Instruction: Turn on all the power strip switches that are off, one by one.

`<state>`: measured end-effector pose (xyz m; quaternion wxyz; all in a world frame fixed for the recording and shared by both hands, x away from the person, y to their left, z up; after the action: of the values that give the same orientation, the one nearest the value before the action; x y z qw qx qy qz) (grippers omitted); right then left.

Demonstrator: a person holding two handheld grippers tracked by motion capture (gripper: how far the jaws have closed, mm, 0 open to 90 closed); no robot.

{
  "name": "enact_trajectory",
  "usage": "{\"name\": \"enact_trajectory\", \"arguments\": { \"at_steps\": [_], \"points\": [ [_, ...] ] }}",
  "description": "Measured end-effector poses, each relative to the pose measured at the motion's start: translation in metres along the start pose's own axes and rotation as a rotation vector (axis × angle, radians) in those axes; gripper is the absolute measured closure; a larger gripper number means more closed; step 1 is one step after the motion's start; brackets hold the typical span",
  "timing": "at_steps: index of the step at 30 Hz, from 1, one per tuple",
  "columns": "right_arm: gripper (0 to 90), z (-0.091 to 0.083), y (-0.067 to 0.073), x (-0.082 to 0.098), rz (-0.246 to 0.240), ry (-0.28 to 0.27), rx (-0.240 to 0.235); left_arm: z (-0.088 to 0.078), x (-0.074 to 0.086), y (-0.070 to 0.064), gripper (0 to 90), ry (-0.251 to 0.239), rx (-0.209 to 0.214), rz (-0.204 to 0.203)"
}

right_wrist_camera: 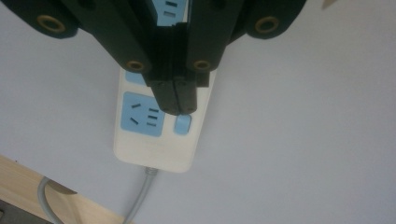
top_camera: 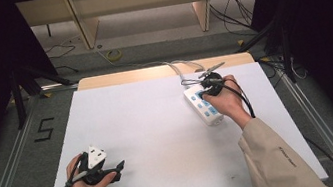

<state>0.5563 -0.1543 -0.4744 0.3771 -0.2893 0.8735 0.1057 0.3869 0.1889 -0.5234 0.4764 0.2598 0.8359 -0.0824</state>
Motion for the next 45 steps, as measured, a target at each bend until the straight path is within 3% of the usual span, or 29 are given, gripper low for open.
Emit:
{"name": "enact_trajectory", "arguments": {
  "at_steps": [24,45],
  "points": [
    [90.0,0.036,-0.013,-0.008,0.034,0.060,0.024,0.000,0.001,-0.001,18.4,-0.001,0.008,0.004],
    [90.0,0.056,-0.008,-0.008,0.032,0.089,0.014,0.000,0.000,-0.002,18.4,-0.002,0.010,0.005]
  ]
}}
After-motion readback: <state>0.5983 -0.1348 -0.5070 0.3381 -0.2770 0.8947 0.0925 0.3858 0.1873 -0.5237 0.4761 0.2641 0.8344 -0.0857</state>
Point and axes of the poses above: each handheld gripper's, and its own axes: z roughly forward along the jaws, x roughly out of its underside, y roughly to its left, the point moved 8 cm from there along z, roughly forward along the jaws, and after that the axes turned 7 degrees about -y, right-handed, at the moved point
